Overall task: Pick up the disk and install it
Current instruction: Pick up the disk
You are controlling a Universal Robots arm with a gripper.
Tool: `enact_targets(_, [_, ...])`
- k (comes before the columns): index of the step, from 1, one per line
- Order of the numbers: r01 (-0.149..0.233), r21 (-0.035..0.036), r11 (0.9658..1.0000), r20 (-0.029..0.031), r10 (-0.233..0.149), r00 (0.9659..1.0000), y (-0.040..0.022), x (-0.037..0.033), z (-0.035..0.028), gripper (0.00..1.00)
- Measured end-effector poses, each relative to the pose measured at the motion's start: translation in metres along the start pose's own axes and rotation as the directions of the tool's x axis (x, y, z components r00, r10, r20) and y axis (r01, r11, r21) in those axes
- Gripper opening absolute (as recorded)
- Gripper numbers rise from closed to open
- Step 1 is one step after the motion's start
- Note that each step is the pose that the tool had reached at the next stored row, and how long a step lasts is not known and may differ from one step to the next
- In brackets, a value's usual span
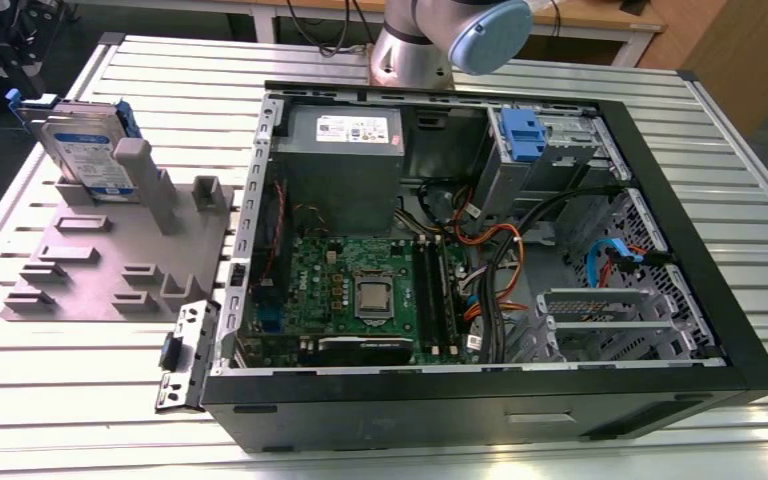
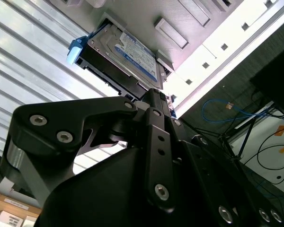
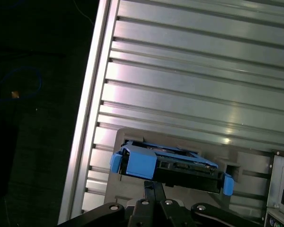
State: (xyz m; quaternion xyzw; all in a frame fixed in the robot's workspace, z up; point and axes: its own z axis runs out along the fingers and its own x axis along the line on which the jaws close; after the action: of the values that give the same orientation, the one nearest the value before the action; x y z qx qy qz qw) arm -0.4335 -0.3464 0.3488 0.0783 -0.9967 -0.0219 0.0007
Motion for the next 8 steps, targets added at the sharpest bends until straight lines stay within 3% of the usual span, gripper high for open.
enact_targets(8, [0.004, 0.0, 1.0, -0.0001, -0.004, 1.0, 0.0, 0.0, 0.0, 0.11])
